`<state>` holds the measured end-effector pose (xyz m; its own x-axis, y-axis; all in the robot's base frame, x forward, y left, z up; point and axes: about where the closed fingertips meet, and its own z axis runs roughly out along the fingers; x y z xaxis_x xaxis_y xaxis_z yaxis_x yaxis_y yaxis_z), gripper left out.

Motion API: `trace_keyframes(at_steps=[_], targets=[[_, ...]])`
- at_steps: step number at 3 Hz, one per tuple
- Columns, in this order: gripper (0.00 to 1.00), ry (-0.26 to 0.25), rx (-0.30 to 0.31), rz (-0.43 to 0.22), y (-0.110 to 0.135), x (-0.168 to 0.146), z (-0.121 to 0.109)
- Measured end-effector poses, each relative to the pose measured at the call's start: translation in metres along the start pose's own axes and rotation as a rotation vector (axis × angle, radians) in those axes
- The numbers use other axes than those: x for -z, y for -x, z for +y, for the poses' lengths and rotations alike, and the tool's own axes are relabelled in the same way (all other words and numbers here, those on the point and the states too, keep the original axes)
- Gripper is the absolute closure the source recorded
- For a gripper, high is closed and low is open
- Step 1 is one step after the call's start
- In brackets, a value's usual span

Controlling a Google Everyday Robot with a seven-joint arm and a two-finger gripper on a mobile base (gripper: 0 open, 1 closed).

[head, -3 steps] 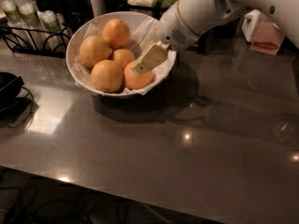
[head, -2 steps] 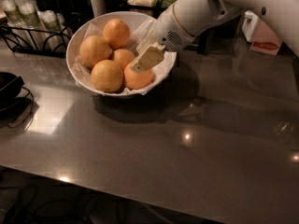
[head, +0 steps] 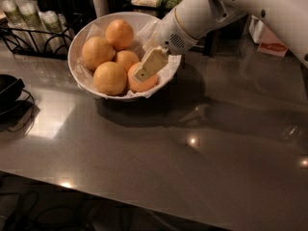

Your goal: Pick orange from white bowl

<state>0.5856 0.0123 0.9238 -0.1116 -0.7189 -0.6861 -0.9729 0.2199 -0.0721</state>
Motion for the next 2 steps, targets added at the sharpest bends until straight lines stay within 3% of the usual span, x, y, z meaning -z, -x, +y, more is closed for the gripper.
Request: trace_keyframes(at_steps=[1,2], targets=[[0.21,0.001,0.000,0.001,-0.0001,-0.0004,0.0000],[0.24,0.003,-0.001,0.004,-0.0009,-0.0025,-0.0003]])
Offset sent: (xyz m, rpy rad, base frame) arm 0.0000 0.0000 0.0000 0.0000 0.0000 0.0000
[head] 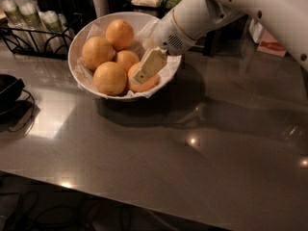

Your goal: Pick orange from white bowl

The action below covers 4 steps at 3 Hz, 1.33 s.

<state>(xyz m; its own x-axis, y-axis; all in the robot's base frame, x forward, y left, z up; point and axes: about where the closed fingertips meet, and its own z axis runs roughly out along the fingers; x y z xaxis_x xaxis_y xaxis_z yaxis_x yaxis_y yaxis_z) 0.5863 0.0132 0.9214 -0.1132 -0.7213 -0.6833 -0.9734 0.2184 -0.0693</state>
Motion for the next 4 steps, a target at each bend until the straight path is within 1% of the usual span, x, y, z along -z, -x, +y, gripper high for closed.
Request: trace_keyframes(at_steps=[2,3,4], targets=[[0.23,0.008,-0.012,0.027,-0.012,-0.018,-0.011],[0.24,0.023,-0.018,0.039,-0.017,-0.028,-0.013],[0.25,0.043,-0.028,0.061,-0.027,-0.042,-0.019]])
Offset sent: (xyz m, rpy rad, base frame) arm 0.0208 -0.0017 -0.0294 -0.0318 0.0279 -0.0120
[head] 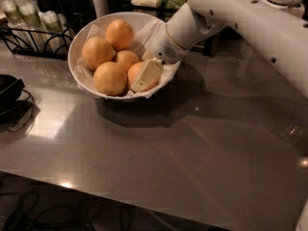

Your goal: Pick orange from white bowl

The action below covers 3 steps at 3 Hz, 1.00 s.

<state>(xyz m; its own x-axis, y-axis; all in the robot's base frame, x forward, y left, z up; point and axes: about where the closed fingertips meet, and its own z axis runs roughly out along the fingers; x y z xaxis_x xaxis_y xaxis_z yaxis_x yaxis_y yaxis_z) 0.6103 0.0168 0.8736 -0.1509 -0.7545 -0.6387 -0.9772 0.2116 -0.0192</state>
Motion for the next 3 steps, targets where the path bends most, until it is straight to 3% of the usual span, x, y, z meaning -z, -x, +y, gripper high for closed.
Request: trace_keyframes(at_steps=[3], targets=[[0.25,0.028,-0.017,0.016,-0.007,-0.019,-0.009]])
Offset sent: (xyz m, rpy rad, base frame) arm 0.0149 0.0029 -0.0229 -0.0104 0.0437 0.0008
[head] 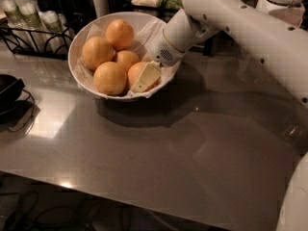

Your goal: Pick orange from white bowl

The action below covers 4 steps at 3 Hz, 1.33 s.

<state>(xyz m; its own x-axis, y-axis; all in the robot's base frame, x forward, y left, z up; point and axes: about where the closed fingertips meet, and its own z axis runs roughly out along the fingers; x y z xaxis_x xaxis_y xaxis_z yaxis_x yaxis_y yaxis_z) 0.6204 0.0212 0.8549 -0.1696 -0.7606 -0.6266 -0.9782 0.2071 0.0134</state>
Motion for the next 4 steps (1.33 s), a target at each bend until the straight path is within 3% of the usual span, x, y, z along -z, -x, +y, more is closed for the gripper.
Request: trace_keyframes(at_steps=[1,3,4], targets=[[0.44,0.000,0.000,0.000,0.0000,0.0000,0.0000],[0.98,0.000,0.000,-0.001,0.0001,0.0001,0.0001],[1.00,0.007,0.006,-0.040,0.0052,0.0095,0.0033]])
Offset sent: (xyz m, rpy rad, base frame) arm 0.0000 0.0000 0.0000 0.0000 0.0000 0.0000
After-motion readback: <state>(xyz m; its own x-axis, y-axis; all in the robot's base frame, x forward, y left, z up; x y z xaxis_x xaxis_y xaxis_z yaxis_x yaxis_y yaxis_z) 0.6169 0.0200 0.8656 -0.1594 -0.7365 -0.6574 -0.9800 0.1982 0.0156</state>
